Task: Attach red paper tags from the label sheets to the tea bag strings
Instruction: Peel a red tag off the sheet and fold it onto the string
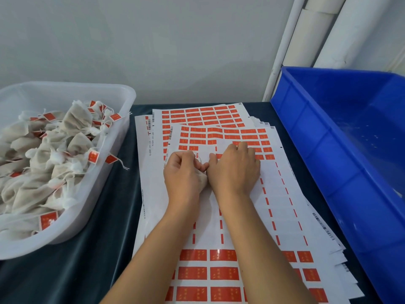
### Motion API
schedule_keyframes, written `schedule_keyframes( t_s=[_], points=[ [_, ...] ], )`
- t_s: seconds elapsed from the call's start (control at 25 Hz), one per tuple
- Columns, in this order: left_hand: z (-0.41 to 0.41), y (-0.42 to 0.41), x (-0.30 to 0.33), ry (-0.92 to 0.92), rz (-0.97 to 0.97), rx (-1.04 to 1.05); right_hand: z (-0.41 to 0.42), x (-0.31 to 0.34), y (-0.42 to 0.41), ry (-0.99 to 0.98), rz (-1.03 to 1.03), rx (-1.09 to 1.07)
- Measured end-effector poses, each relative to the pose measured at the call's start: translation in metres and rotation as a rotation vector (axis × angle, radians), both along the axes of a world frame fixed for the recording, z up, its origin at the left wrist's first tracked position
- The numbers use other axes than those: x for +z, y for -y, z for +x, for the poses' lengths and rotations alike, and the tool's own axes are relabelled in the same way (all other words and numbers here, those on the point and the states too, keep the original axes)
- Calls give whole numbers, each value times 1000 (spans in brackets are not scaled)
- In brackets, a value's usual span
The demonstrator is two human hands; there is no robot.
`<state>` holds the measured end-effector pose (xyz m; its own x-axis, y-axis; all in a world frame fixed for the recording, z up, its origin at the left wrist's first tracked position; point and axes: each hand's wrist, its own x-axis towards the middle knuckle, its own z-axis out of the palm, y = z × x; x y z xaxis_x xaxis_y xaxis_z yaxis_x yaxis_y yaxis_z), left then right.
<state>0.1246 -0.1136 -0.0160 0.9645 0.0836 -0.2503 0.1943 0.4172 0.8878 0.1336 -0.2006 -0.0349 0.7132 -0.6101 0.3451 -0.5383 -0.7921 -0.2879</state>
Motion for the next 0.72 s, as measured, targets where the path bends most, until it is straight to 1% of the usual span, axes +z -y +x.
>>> schedule_keyframes(
  t_s=[0.72],
  points=[
    [1, 0, -3, -17, 51, 3, -5, 0, 5, 48, 40, 25]
  ],
)
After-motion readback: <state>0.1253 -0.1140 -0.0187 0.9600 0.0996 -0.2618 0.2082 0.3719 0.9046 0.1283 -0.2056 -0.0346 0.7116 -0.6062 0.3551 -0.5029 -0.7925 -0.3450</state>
